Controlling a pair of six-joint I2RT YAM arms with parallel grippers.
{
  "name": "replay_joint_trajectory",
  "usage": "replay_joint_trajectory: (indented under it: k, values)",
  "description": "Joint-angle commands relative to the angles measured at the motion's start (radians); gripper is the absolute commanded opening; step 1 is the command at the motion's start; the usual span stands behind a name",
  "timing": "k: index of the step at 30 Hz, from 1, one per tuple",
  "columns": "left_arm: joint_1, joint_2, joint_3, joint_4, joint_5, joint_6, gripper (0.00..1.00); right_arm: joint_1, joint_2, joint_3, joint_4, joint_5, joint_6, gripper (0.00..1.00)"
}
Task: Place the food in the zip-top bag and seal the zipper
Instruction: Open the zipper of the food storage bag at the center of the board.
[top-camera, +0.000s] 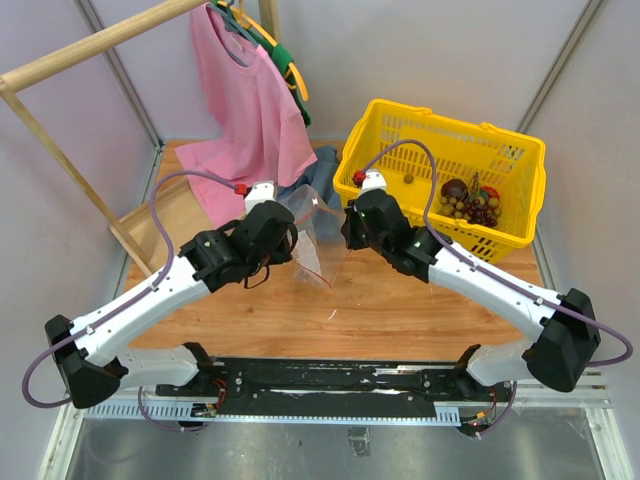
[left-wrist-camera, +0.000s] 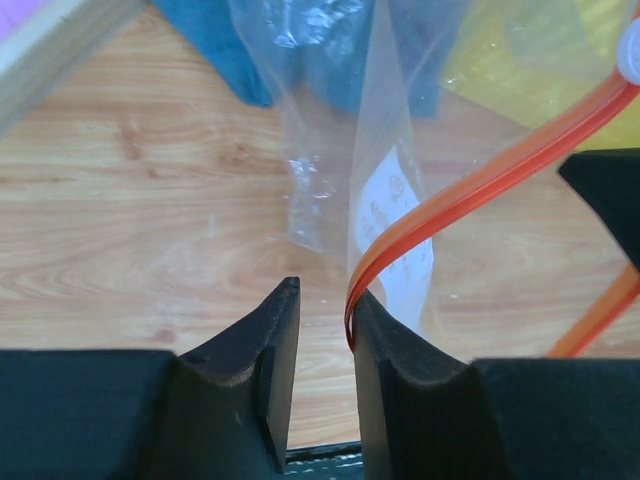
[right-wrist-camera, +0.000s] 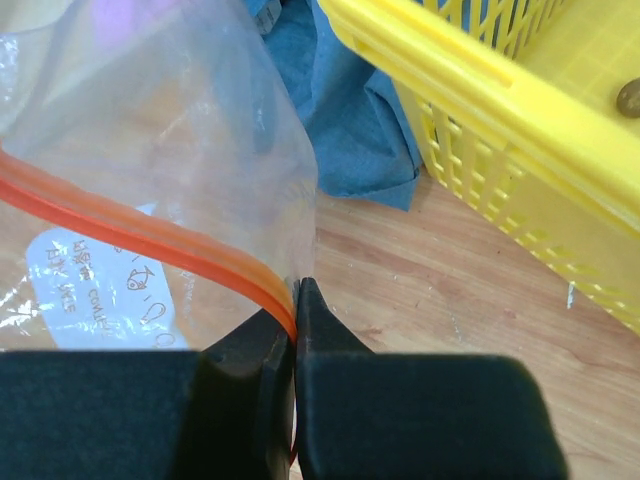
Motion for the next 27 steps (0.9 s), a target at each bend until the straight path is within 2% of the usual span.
replay_joint_trajectory:
  k: [1, 6, 16, 17, 19, 23, 27]
  values:
    - [-0.004, -0.044, -0.082, 0.203, 0.091, -0.066, 0.35, 0.022, -0.022, -0.040, 0.065, 0.021, 0.099, 0.01]
    - [-0.004, -0.034, -0.135, 0.289, 0.113, -0.121, 0.38, 0.041, -0.030, -0.059, 0.097, 0.027, 0.129, 0.00]
    - [-0.004, -0.018, -0.231, 0.445, 0.180, -0.200, 0.35, 0.060, -0.016, -0.055, 0.124, 0.012, 0.147, 0.01]
    - [-0.004, -0.016, -0.238, 0.459, 0.181, -0.206, 0.33, 0.060, -0.011, -0.052, 0.124, 0.007, 0.143, 0.01]
    - [-0.004, -0.016, -0.241, 0.461, 0.165, -0.207, 0.22, 0.059, -0.006, -0.043, 0.105, 0.011, 0.132, 0.01]
    - [-0.004, -0.033, -0.195, 0.340, 0.073, -0.192, 0.01, 0.052, -0.022, -0.046, 0.079, 0.047, 0.080, 0.00]
    - [-0.004, -0.069, -0.113, 0.157, -0.050, -0.167, 0.00, 0.022, -0.033, -0.051, 0.037, 0.052, 0.032, 0.01]
